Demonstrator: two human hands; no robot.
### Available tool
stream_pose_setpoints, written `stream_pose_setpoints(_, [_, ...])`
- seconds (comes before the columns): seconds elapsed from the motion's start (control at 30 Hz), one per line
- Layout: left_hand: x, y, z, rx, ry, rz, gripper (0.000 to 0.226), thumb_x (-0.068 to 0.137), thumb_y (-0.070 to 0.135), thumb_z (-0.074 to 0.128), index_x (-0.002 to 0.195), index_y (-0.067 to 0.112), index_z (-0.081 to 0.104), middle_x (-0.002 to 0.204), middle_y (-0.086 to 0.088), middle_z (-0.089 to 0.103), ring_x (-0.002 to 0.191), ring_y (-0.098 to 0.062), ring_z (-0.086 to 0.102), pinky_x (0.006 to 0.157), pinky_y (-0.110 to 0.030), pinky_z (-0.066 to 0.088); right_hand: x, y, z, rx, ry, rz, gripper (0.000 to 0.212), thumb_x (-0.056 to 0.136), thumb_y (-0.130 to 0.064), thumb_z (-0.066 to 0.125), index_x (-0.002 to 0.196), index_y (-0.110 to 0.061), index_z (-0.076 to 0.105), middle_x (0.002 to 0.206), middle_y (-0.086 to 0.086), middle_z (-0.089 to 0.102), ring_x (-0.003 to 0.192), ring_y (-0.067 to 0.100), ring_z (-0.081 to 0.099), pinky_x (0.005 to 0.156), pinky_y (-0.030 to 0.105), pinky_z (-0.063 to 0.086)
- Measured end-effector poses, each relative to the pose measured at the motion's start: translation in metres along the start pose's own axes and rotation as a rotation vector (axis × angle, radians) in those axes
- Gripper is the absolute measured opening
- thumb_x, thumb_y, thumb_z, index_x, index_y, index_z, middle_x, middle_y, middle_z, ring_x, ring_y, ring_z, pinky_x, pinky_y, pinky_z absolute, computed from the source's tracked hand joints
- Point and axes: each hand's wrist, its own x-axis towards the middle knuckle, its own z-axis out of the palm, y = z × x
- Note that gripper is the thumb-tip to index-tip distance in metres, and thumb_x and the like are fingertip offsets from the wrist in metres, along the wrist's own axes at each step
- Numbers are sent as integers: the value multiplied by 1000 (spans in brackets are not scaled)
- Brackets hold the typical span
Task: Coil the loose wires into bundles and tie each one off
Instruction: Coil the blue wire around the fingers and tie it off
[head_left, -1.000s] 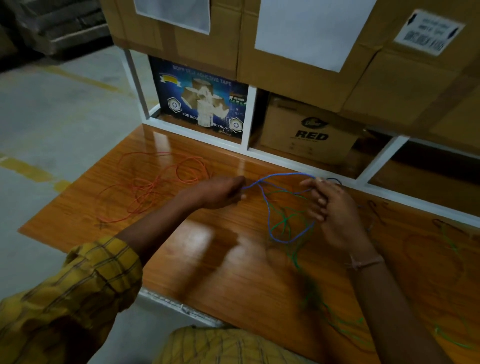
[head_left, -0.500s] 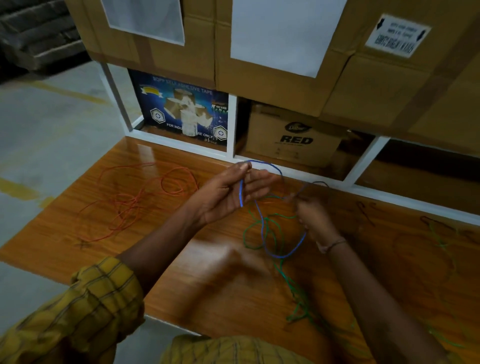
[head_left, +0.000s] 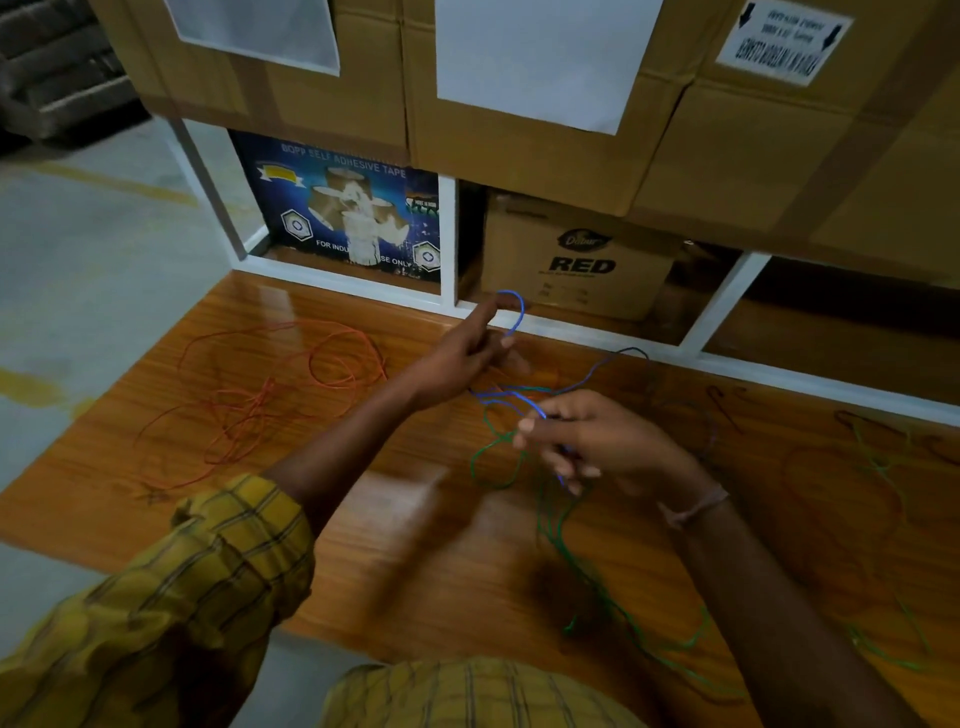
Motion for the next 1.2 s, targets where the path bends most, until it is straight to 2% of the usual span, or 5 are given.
stream_pose_setpoints(0.17, [-11,5,-13,107,-168,-31,34,115,20,43,148,23,40,87,-22,73,80,-38,64,79,-36,46,-16,-7,-39,129,143,-202,31,104,-16,51,109,12,63,54,1,39,43,7,37,48,22,42])
stream_pose_setpoints(0.33, [-27,18,0,-119,-221,-63,25,114,9,37,136,5,49,74,-16,52,63,-13,49,74,-30,48,-1,-6,-62,85,324,-307,29,107,-15,50,102,11,63,57,-1,35,51,10,33,48,21,36])
stream_pose_setpoints(0.7, [-39,39,21,-698,-262,-59,43,116,15,34,156,2,40,66,0,21,45,-7,19,114,-68,43,36,13,-59,90,730,-261,18,103,-19,61,92,-5,66,52,-21,58,45,-7,52,49,6,37])
stream_pose_setpoints(0.93, [-16,57,41,-787,-81,32,49,114,15,33,162,2,30,68,-2,48,83,-25,61,104,-55,57,39,34,-24,202,531,-223,27,110,-24,45,93,-22,66,56,1,49,36,12,39,39,24,41])
stream_pose_setpoints(1.2, [17,66,49,-849,99,167,33,116,17,28,148,15,38,98,-7,76,138,-41,57,115,-62,38,31,48,-1,437,341,-279,24,112,-19,33,112,-17,57,68,9,69,72,22,71,83,37,55])
